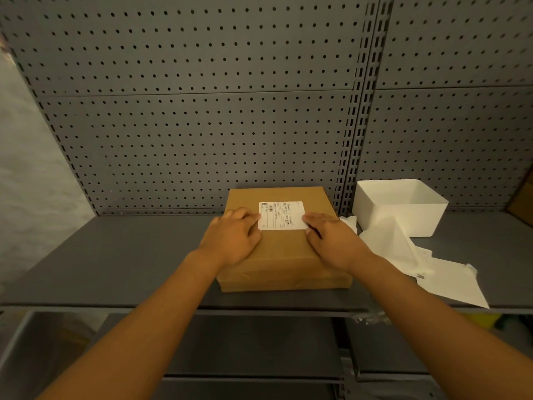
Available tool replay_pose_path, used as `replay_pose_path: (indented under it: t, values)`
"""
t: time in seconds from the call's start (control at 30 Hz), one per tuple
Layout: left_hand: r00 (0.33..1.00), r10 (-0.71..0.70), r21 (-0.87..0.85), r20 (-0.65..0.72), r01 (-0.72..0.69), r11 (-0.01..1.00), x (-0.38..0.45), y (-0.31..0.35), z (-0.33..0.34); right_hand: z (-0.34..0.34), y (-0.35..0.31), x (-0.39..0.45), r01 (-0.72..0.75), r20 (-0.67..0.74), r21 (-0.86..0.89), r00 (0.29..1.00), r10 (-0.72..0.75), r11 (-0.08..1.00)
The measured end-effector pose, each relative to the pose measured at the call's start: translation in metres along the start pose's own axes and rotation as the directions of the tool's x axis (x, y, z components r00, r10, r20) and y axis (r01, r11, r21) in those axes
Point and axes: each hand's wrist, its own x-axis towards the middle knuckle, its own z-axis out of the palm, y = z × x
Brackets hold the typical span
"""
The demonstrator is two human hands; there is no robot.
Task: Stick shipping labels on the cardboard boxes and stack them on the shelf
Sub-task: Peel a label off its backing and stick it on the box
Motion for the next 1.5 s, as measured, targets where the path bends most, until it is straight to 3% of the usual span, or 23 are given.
replay_pose_path:
  t: [0.43,0.57,0.67,0.8,0.87,1.0,1.2,1.37,1.5]
  values:
    - [0.996,0.043,-0.182,-0.072,-0.055,0.982,-0.004,-0.008,-0.002,0.000,-0.006,0.004,-0.004,-0.034,-0.029,0.999,0.003,1.000]
    - [0.990,0.096,-0.213,-0.100,-0.115,0.970,-0.006,0.001,-0.002,0.008,-0.025,0.004,0.083,-0.033,-0.063,0.996,-0.085,0.995]
    - [0.987,0.095,-0.136,-0.128,-0.113,0.984,-0.009,0.005,0.000,0.015,-0.041,0.003,0.194,0.066,-0.069,0.980,-0.189,0.979]
    - [0.976,0.041,0.017,-0.214,-0.039,0.999,-0.016,-0.004,-0.006,-0.002,-0.024,-0.004,0.109,0.043,-0.070,0.993,-0.106,0.992]
    - [0.977,0.074,-0.019,-0.199,-0.080,0.997,-0.015,0.002,-0.005,-0.005,-0.021,-0.007,0.084,0.000,-0.085,0.996,-0.084,0.993]
    - [0.977,0.194,-0.176,-0.084,-0.206,0.963,-0.014,0.026,0.000,0.008,-0.037,-0.008,0.214,0.023,-0.041,0.977,-0.213,0.976]
    - [0.989,0.091,-0.102,-0.114,-0.103,0.989,-0.023,0.004,-0.007,-0.012,-0.002,-0.018,0.133,-0.021,-0.037,0.991,-0.134,0.990]
    - [0.986,0.128,-0.117,-0.110,-0.140,0.983,-0.018,0.015,-0.002,-0.009,-0.013,-0.014,0.163,-0.047,-0.038,0.985,-0.165,0.986]
    - [0.987,0.068,-0.161,-0.149,-0.092,0.983,-0.021,-0.005,-0.001,-0.014,0.006,-0.013,0.137,-0.064,-0.014,0.988,-0.138,0.990]
